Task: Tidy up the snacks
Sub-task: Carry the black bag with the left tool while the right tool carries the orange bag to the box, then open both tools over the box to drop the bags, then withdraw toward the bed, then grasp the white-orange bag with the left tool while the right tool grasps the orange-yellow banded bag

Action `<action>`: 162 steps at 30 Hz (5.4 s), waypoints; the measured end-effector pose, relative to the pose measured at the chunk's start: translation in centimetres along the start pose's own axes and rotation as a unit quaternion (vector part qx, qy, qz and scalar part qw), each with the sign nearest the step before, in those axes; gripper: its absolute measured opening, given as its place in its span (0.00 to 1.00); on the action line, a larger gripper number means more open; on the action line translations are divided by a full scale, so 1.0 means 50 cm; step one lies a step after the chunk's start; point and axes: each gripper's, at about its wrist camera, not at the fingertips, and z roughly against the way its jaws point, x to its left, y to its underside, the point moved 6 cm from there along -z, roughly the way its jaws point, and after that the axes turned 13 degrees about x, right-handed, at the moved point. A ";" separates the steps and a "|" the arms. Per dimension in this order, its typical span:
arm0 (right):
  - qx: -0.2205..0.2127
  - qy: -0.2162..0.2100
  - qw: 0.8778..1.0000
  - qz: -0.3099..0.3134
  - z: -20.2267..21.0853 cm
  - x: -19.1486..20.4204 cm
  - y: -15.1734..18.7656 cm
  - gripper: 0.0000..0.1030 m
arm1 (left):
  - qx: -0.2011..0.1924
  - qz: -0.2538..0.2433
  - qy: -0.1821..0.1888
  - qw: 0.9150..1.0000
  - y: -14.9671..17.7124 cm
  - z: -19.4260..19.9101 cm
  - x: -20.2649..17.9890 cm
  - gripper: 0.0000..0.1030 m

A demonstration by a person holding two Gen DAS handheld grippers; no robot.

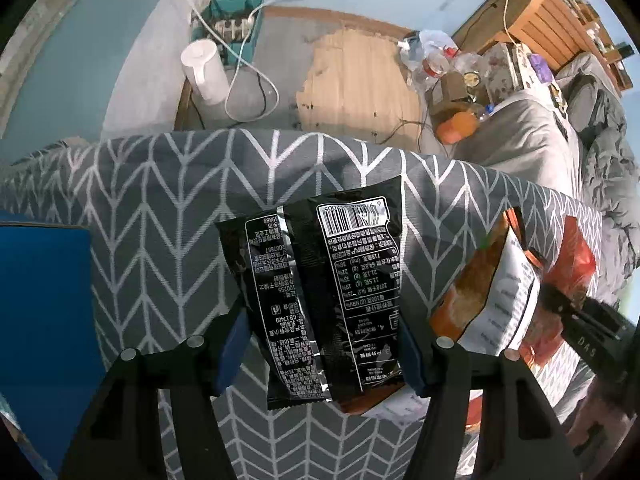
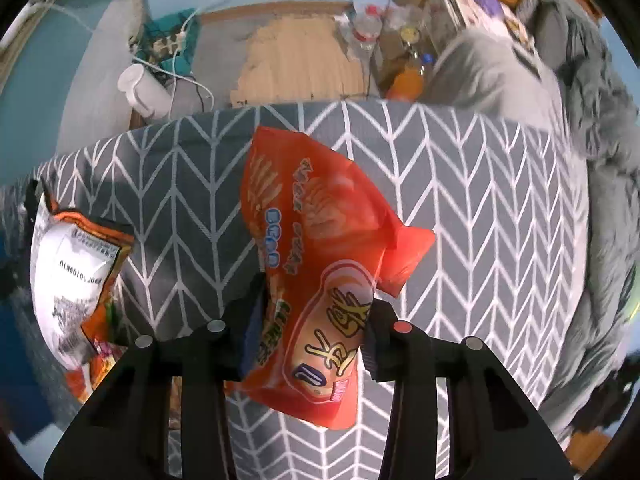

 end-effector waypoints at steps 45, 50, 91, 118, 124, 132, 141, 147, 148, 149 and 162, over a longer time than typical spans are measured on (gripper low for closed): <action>-0.174 -0.005 0.965 0.194 0.311 0.291 0.104 0.34 | -0.171 0.025 0.017 0.985 0.213 0.302 0.128 0.64; -0.176 -0.020 0.959 0.223 0.323 0.360 0.122 0.34 | -0.177 0.051 0.025 0.983 0.243 0.314 0.178 0.64; -0.088 -0.111 0.894 0.425 0.273 0.897 0.248 0.42 | -0.180 0.232 0.031 0.955 0.409 0.300 0.551 0.64; -0.128 -0.094 0.905 0.395 0.329 0.789 0.210 0.70 | -0.189 0.217 0.038 0.957 0.389 0.336 0.505 0.75; -0.136 -0.084 0.914 0.374 0.340 0.722 0.193 0.70 | -0.186 0.185 0.032 0.964 0.365 0.344 0.445 0.75; -0.142 -0.059 0.928 0.339 0.335 0.613 0.160 0.70 | -0.174 0.134 0.032 0.975 0.318 0.336 0.349 0.75; -0.130 -0.036 0.948 0.288 0.300 0.472 0.125 0.74 | -0.157 0.063 0.038 0.985 0.257 0.322 0.228 0.75; -0.108 -0.021 0.958 0.264 0.261 0.380 0.113 0.74 | -0.135 0.007 0.035 0.990 0.225 0.293 0.145 0.75; -0.106 -0.019 0.959 0.261 0.256 0.369 0.112 0.74 | -0.132 0.001 0.035 0.991 0.223 0.287 0.133 0.75; -0.103 -0.018 0.961 0.256 0.252 0.356 0.109 0.74 | -0.127 -0.006 0.036 0.991 0.218 0.281 0.122 0.75; -0.053 -0.031 0.971 0.230 0.161 0.238 0.118 0.75 | -0.073 -0.075 0.022 0.994 0.198 0.193 0.015 0.78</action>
